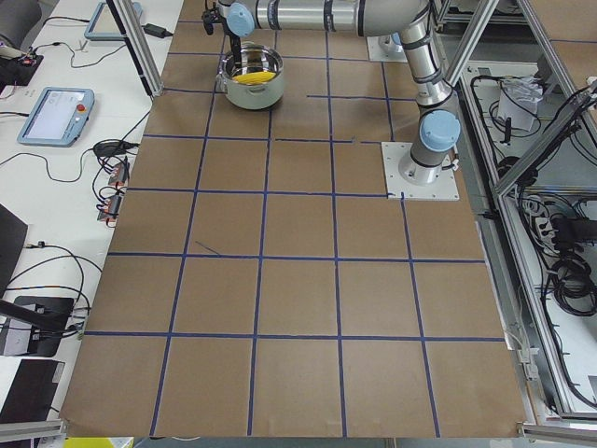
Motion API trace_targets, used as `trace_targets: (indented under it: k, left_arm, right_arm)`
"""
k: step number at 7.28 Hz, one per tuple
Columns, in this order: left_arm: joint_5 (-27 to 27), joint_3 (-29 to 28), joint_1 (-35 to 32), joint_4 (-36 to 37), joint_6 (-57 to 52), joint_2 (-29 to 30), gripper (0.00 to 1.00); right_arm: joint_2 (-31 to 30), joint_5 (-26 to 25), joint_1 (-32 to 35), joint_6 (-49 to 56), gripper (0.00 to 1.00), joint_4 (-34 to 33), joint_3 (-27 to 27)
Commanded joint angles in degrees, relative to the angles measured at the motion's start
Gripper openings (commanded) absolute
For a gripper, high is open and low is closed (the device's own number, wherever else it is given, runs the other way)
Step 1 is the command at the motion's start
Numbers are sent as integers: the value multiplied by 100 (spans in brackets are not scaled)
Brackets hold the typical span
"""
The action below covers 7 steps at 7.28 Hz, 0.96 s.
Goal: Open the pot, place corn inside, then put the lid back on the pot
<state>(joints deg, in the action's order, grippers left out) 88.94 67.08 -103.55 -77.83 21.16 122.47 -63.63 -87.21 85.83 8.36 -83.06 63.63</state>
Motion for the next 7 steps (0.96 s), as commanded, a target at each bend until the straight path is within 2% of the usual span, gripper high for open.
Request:
trace_targets:
  k: [1,2,4,5,7]
  left_arm:
    - [27,233,666,-292,-1270,-397,100]
    - [27,618,965,-511,-1803,-852,100]
    - [0,1671,1510,-444,-2142,-1740,100]
    - [35,1868,1643,-600,-2143,-2049,100]
    - [299,1809,1750,-865,-2195,-2149,100]
  right_arm:
    - [-175,-33,283,-289,23,10,-17]
    - [-185,-33,659,-961,23,-34,0]
    - [-115,-103,1441,-1939,23,-322,26]
    - [-19,-112,1750,-2291,22,-472,35]
    - [235,-295,2155,-2786,20,-754,62]
